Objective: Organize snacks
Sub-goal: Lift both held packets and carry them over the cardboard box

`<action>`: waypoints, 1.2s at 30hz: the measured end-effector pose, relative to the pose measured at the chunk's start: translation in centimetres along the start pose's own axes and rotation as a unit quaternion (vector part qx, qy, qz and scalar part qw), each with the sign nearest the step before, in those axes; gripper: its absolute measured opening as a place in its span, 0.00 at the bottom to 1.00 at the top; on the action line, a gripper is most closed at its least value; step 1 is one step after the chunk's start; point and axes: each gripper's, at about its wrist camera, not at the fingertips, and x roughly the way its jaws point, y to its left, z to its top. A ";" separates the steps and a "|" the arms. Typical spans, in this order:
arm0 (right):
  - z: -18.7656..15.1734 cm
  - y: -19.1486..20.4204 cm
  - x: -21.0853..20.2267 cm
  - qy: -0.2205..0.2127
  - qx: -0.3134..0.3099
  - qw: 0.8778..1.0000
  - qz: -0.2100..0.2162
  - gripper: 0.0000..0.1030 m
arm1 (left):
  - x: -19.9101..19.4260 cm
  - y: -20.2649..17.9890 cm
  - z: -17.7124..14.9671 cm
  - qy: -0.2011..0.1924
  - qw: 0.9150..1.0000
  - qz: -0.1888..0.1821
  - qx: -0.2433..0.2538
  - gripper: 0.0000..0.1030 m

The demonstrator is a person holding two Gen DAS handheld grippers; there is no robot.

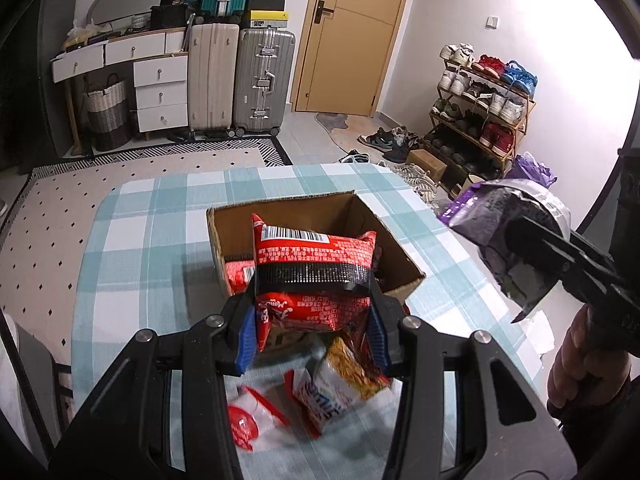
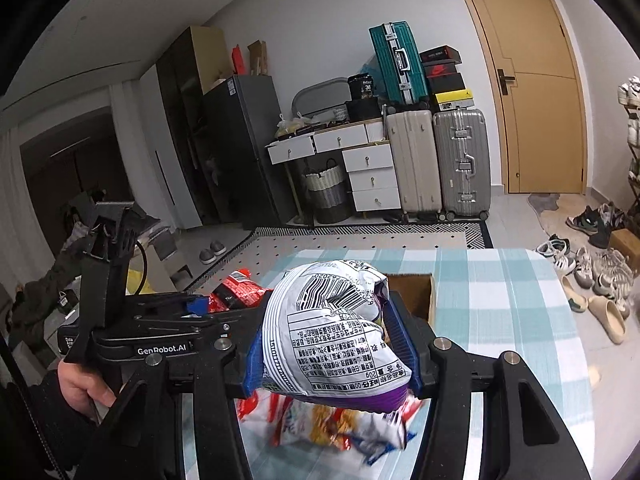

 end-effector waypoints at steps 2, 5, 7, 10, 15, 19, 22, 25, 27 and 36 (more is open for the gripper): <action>0.4 -0.5 1.1 0.002 -0.002 1.000 0.000 0.52 | 0.9 0.2 0.6 0.003 1.000 -0.001 0.003 0.40; 1.1 -1.1 2.8 0.007 -0.001 1.000 0.001 0.52 | 2.3 0.6 1.6 0.009 1.000 0.000 0.002 0.40; 1.4 -1.6 3.9 0.010 0.000 1.000 -0.001 0.52 | 3.2 0.9 2.2 0.012 1.000 -0.001 0.001 0.40; 1.8 -2.4 5.6 0.015 0.004 1.000 -0.002 0.52 | 4.4 1.1 2.9 0.014 1.000 0.002 0.006 0.40; 2.1 -3.7 8.4 0.026 0.007 1.000 -0.006 0.52 | 6.6 1.3 3.9 0.023 1.000 0.003 0.015 0.40; 1.5 -4.7 10.3 0.035 0.009 0.999 -0.008 0.52 | 8.4 1.6 4.4 0.035 0.999 0.004 0.016 0.40; 1.1 -5.4 11.6 0.042 0.010 0.999 -0.012 0.52 | 9.7 1.8 4.6 0.044 0.999 0.007 0.022 0.40; 0.6 -6.4 12.8 0.048 0.018 0.999 -0.014 0.52 | 10.7 2.1 4.8 0.047 0.999 0.009 0.022 0.40; 0.3 -6.9 13.5 0.052 0.023 0.998 -0.014 0.52 | 11.4 2.4 4.8 0.051 0.999 0.007 0.019 0.40; -1.0 -7.5 16.2 0.071 0.017 0.997 -0.015 0.53 | 14.3 2.9 4.6 0.067 0.998 0.003 0.019 0.40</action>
